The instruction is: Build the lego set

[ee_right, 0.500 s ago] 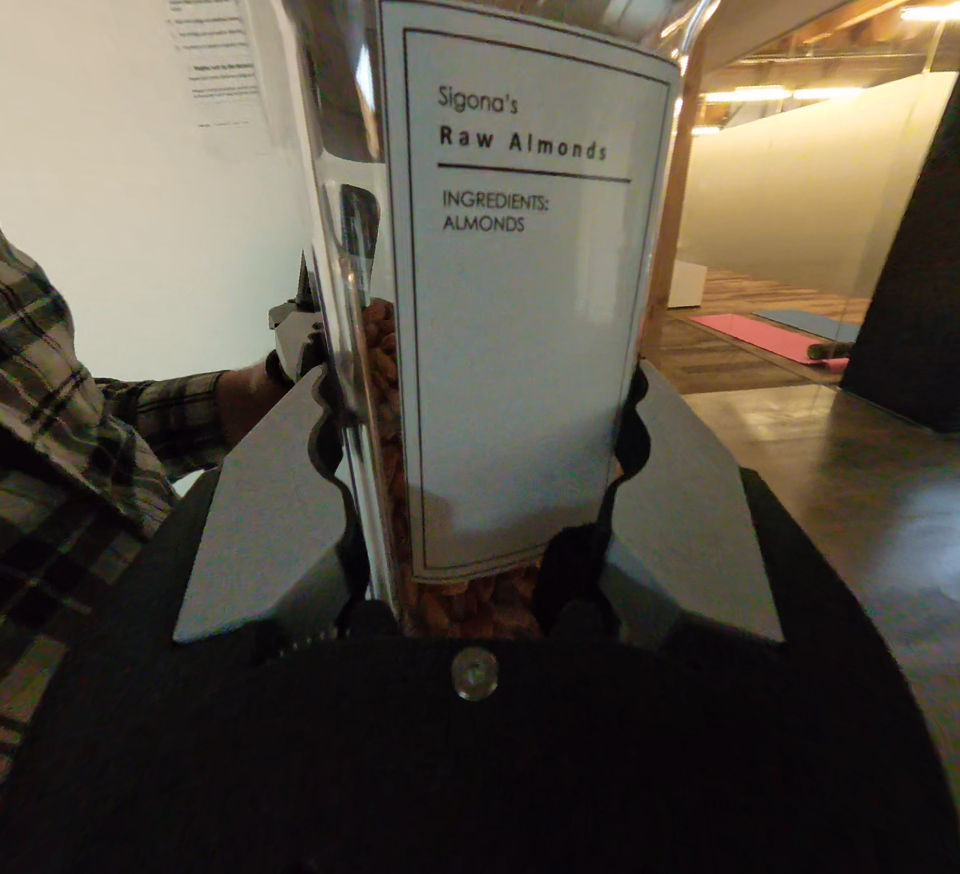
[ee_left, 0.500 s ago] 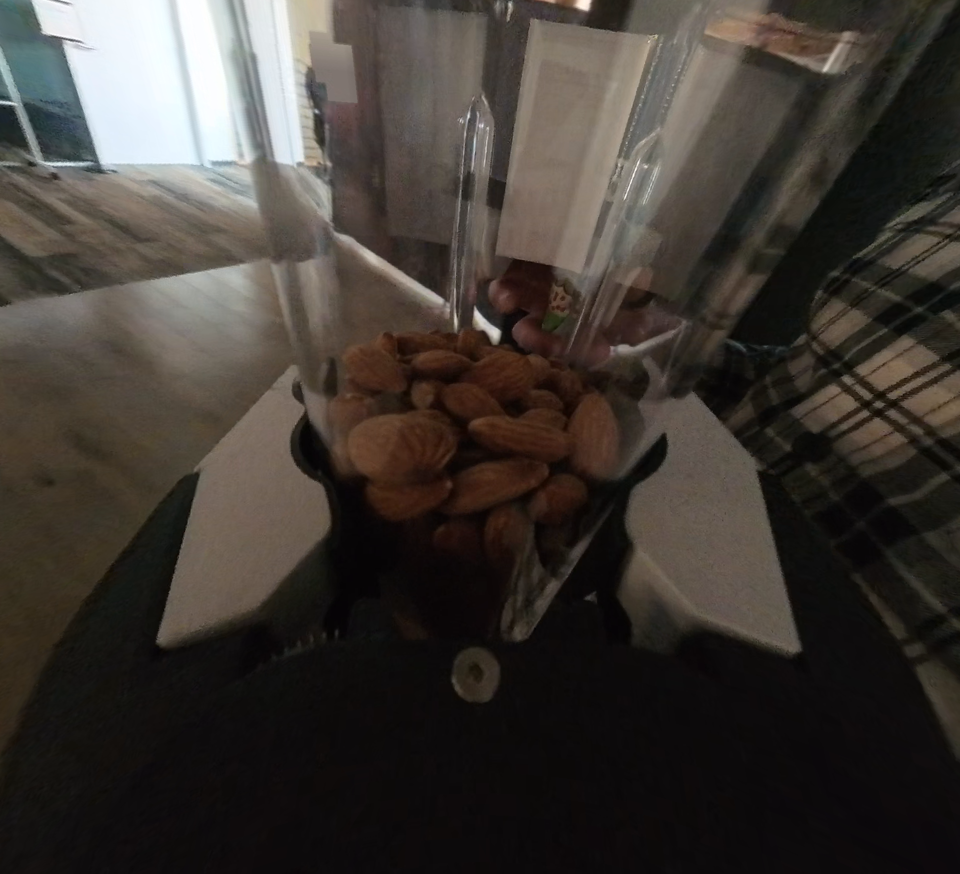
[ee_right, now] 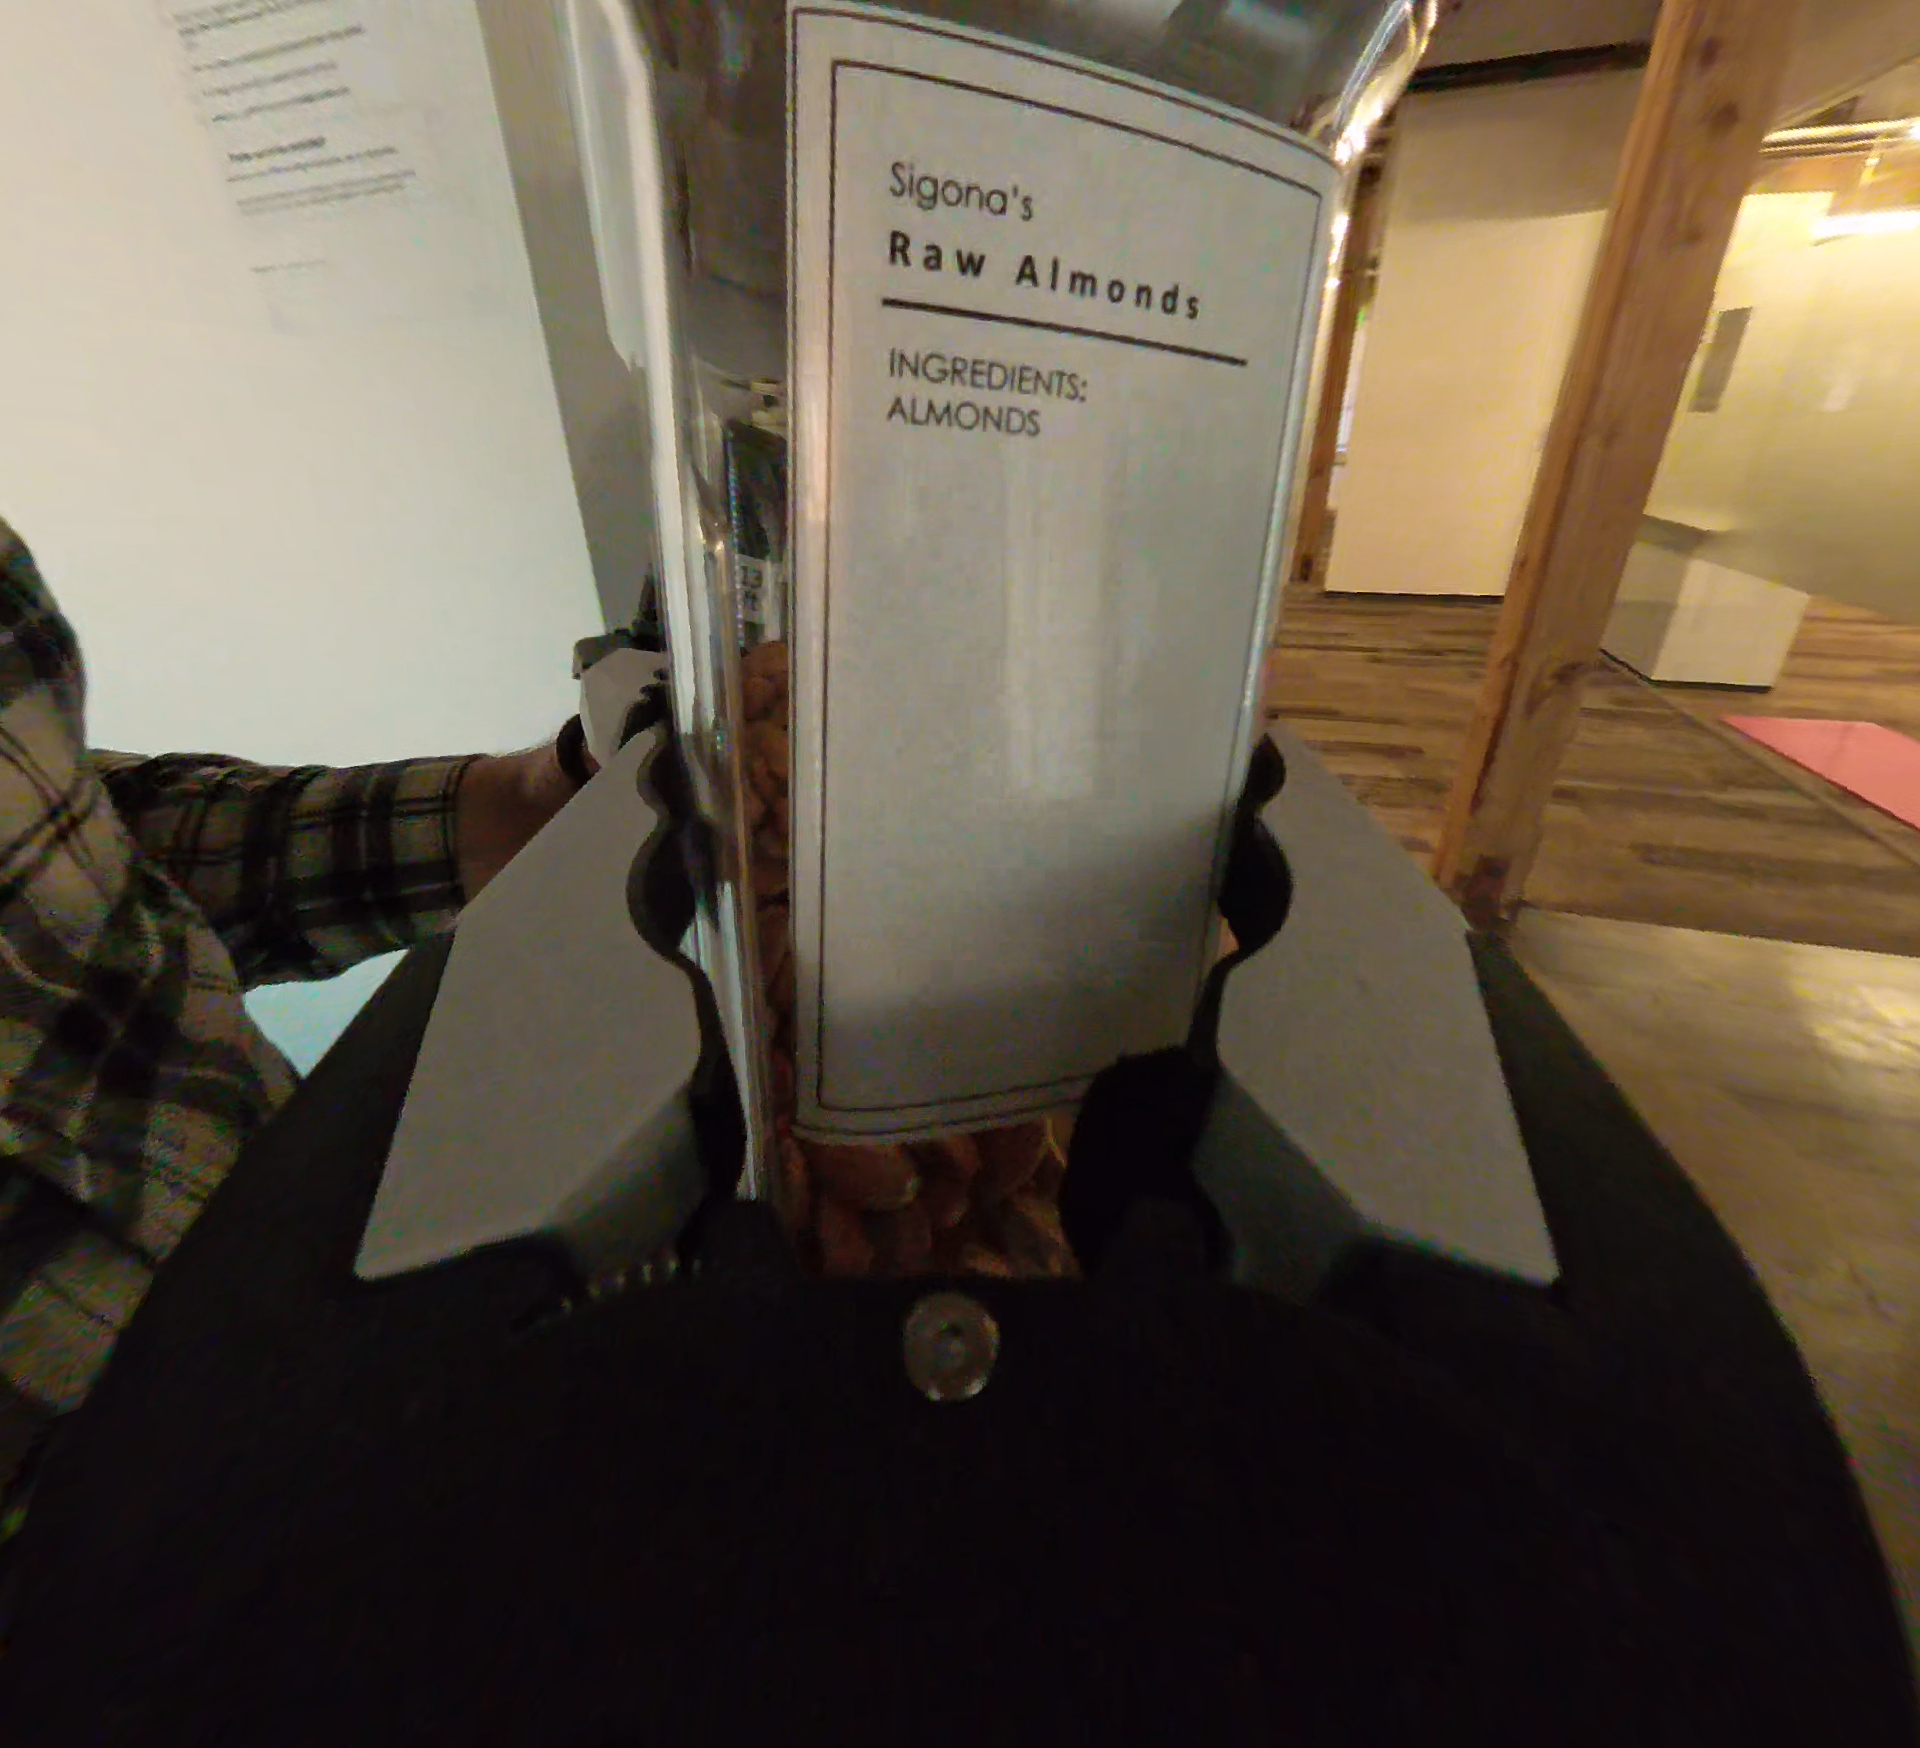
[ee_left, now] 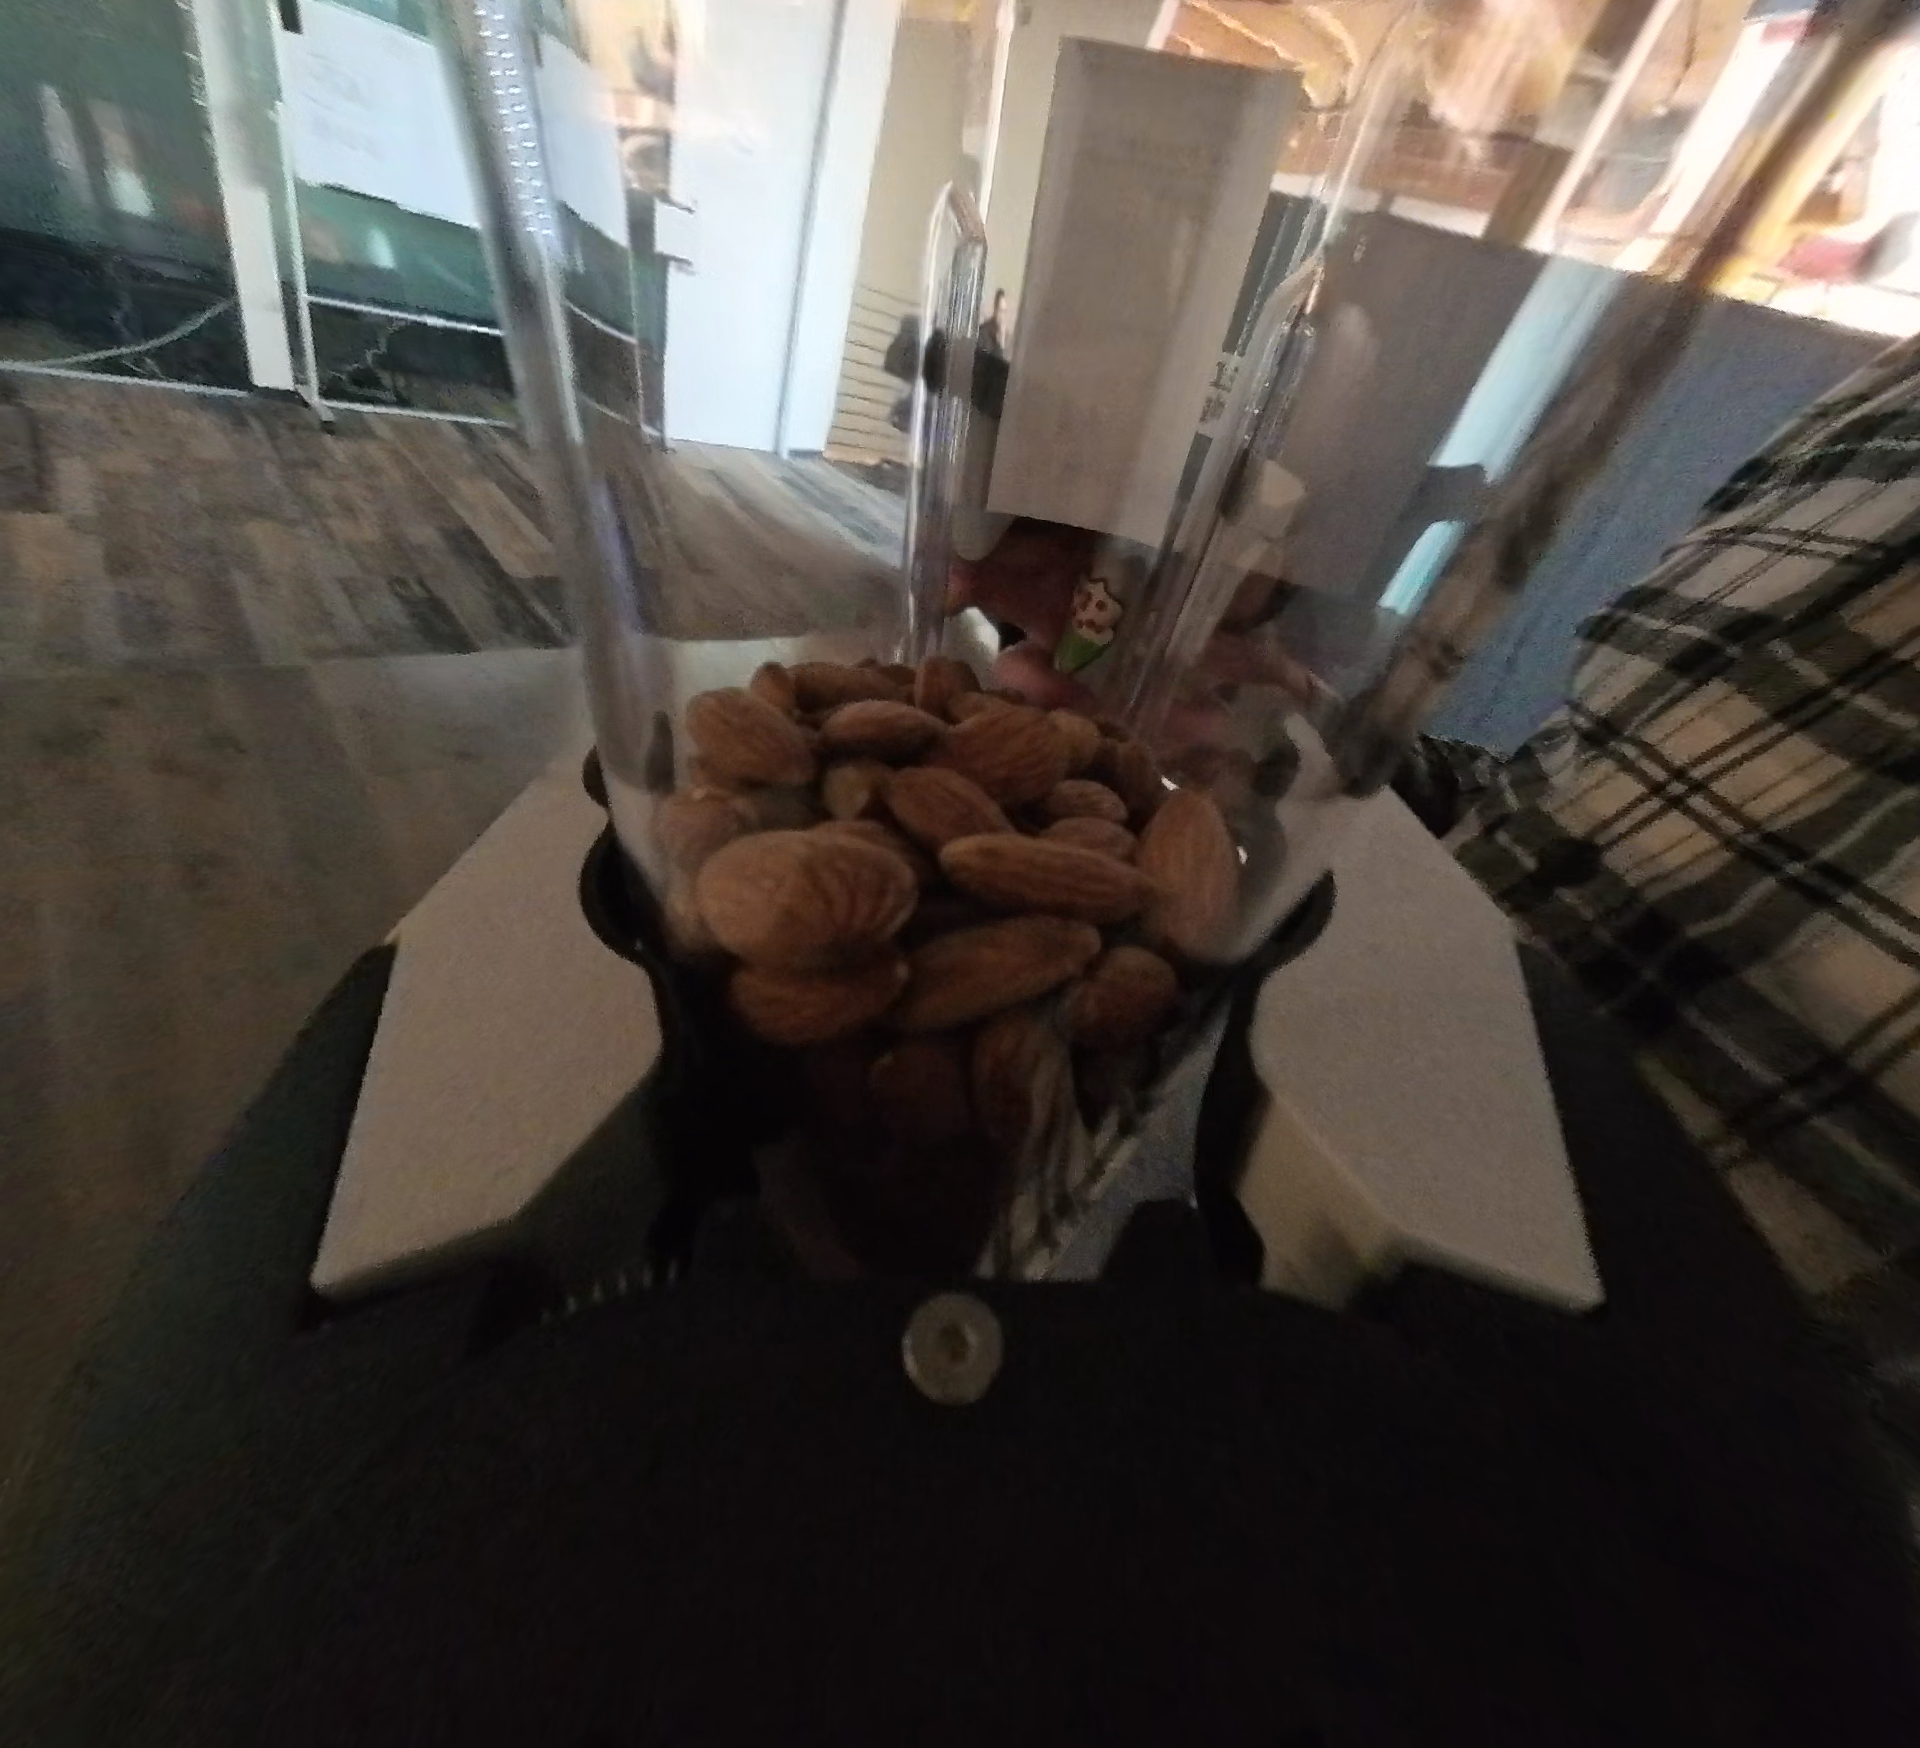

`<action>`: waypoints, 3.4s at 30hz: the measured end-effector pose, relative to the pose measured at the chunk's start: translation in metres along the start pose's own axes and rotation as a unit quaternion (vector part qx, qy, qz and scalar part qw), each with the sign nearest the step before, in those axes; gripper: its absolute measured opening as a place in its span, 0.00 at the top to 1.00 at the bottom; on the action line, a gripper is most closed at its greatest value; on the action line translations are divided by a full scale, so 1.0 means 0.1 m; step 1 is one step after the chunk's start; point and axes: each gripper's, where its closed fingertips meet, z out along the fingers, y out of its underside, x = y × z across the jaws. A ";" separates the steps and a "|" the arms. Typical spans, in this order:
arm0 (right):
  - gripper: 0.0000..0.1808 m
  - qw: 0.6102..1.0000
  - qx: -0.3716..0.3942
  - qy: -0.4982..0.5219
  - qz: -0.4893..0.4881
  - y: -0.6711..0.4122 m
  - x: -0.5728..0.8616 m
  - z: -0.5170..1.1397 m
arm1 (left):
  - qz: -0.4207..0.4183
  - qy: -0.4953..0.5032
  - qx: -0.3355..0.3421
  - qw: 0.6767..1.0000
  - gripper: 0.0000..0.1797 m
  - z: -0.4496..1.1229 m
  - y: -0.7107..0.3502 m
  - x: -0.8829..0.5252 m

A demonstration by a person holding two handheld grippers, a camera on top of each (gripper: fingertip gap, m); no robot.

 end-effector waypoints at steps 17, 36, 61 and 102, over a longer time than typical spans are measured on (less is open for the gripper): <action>0.43 0.996 0.072 -0.046 0.000 -0.23 3.78 2.78 | 0.041 -0.067 -0.029 0.996 0.33 -0.35 -1.95 -4.34; 0.43 0.913 0.109 -0.382 0.092 0.10 6.08 6.53 | 0.047 -0.440 0.015 0.897 0.33 -2.41 -3.29 -7.51; 0.43 0.702 0.153 -0.659 0.223 0.09 4.62 10.37 | 0.037 -0.818 0.007 0.575 0.27 -6.09 -4.23 -7.71; 0.42 0.621 0.144 -0.746 0.193 -0.07 3.55 10.98 | 0.011 -0.959 0.129 0.252 0.19 -6.73 -4.14 -6.91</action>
